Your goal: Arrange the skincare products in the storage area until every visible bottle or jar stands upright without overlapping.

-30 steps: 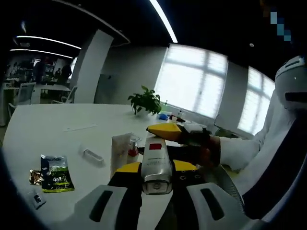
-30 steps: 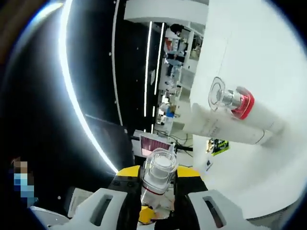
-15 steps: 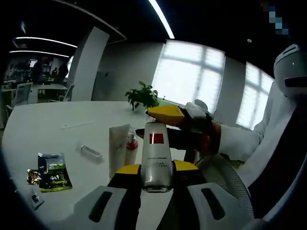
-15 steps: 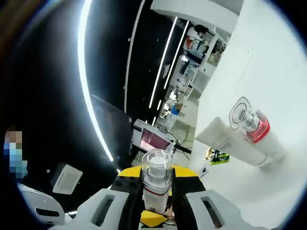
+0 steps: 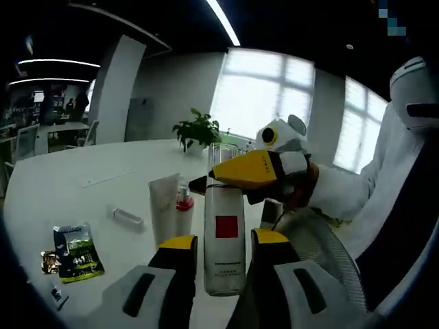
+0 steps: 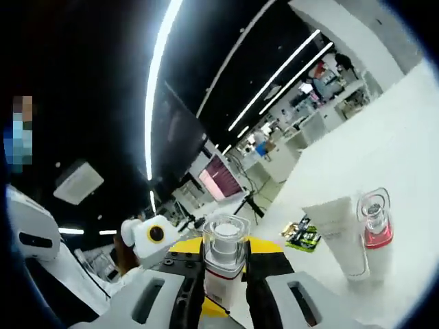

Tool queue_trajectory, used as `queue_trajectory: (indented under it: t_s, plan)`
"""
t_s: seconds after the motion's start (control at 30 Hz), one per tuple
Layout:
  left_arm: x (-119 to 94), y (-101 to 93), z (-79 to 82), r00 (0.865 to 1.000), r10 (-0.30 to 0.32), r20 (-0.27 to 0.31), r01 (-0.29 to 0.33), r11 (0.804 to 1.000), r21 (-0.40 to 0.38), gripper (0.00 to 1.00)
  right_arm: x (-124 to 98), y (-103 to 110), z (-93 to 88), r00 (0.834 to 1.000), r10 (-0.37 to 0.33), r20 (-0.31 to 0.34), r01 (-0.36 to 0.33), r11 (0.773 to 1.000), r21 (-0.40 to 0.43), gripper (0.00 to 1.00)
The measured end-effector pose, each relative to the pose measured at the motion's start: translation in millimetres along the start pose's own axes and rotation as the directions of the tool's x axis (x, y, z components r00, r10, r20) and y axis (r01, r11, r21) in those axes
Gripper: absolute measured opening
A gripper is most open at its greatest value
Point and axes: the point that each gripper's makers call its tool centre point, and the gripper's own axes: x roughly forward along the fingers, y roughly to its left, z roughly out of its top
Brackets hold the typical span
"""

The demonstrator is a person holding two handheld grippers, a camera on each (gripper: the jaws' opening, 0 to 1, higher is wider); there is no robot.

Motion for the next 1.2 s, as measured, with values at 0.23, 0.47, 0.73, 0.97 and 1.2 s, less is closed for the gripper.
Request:
queue_trajectory:
  t_s: [0.23,0.47,0.73,0.97,1.2]
  plan:
    - [1,-3.9,-1.1,0.999,-0.039,-0.017,0.040,0.999,0.008,0.26,3,21,-9.4,0.988,0.053,-0.145,-0.110,0.901,-0.420,0.16]
    - [0,-16.9,-5.5,0.989,-0.142,-0.044,0.144,0.988,0.053,0.23,-5,30,-15.5,0.944,0.148,-0.296,-0.279,0.837,-0.471,0.15]
    - [4,-39.4,-11.0,0.971,-0.231,-0.068,0.237,0.967,0.099,0.23,-16,36,-25.4,0.883,0.248,-0.398,-0.424,0.787,-0.448,0.16]
    - [5,-45.8,-11.2,0.976,-0.206,-0.071,0.215,0.965,0.149,0.21,-18,39,-29.4,0.886,0.259,-0.384,-0.424,0.789,-0.445,0.16]
    - [10,-27.4,-20.7,0.989,-0.103,-0.110,0.119,0.981,0.153,0.20,-11,20,-31.8,0.930,0.136,-0.341,-0.299,0.820,-0.488,0.16]
